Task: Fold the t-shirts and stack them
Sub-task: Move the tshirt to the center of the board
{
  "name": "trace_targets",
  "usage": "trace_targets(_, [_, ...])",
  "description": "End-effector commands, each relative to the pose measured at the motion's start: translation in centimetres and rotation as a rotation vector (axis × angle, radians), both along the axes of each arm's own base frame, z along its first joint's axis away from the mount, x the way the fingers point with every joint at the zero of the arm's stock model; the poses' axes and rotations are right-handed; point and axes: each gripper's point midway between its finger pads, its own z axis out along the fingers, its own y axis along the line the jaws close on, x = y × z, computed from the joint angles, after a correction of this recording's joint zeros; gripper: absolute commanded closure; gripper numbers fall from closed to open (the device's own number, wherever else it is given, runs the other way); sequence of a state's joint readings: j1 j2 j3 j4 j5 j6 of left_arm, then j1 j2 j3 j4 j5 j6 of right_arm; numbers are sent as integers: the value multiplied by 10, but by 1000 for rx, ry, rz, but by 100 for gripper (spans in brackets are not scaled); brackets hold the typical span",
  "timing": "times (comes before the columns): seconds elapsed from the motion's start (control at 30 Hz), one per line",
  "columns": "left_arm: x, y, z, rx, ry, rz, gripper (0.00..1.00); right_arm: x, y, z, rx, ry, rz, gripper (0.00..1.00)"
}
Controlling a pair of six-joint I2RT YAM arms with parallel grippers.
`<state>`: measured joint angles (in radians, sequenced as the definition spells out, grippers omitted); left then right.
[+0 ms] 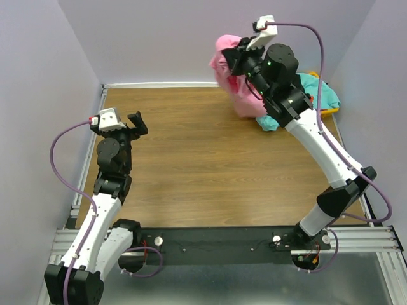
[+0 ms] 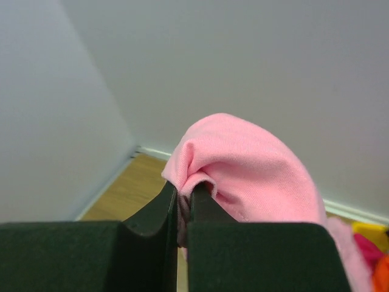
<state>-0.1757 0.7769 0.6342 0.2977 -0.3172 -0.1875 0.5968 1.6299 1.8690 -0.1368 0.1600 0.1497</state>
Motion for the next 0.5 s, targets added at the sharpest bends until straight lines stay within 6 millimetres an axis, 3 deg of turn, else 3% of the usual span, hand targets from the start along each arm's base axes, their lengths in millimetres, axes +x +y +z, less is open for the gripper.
trace_targets(0.0, [-5,5,11,-4,-29,18,4,-32,52,42,45,-99,218,99])
trace_targets(0.03, [-5,6,11,-4,-29,21,4,-42,61,52,56,-117,281,100])
trace_targets(0.13, [-7,7,11,-3,-30,29,4,-42,69,50,69,-105,312,99])
trace_targets(0.23, [-7,9,10,-7,-30,38,4,-25,58,27,57,-54,205,99])
trace_targets(0.27, [-6,8,9,-6,-27,35,4,-16,56,-2,29,-1,163,99])
trace_targets(0.4, [-2,6,6,-7,-16,25,4,4,26,-58,-9,103,-50,95])
trace_targets(0.43, [-1,5,5,-7,-13,24,4,11,14,-90,-43,154,-131,86])
trace_targets(0.47, [1,4,3,-8,-8,20,5,16,5,-105,-56,180,-180,78])
